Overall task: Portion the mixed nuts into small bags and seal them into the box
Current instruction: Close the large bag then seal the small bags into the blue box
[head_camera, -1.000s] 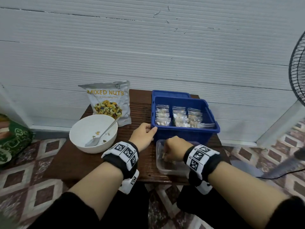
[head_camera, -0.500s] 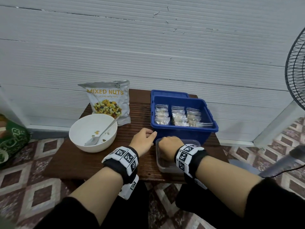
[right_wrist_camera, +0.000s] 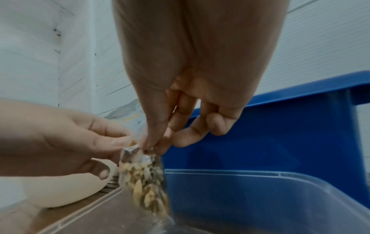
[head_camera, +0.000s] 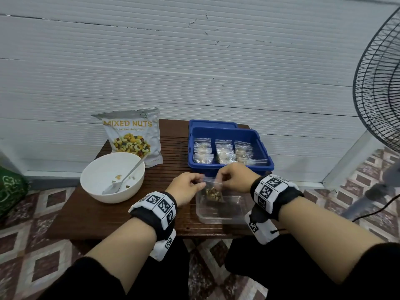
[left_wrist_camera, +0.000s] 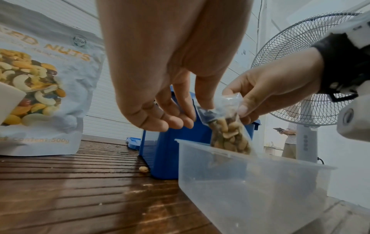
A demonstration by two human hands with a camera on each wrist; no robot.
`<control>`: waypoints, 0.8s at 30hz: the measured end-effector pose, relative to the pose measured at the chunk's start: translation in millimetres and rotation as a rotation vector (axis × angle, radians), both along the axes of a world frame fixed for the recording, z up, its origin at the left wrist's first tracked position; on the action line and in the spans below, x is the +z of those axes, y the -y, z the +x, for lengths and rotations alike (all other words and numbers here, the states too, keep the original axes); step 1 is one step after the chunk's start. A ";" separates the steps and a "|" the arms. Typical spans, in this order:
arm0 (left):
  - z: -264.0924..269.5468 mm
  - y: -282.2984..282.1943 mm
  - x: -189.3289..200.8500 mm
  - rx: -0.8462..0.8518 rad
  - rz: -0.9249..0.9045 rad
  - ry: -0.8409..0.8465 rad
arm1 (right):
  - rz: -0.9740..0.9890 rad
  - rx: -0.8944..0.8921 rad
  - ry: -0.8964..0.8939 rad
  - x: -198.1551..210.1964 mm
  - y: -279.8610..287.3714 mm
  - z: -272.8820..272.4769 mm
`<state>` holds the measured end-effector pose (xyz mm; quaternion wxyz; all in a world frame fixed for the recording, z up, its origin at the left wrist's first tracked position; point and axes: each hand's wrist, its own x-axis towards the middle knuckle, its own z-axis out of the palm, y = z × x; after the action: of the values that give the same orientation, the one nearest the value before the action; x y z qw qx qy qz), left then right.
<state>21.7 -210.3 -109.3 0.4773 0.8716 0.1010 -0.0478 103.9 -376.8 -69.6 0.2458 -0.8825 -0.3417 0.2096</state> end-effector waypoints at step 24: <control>-2.0 9.7 12.1 0.012 0.094 0.229 | 0.165 -0.085 -0.016 -2.0 24.8 -3.4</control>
<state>19.7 -220.0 -97.2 0.4447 0.8921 0.0533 0.0596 100.5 -401.6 -71.5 0.3291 -0.8713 -0.3180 0.1774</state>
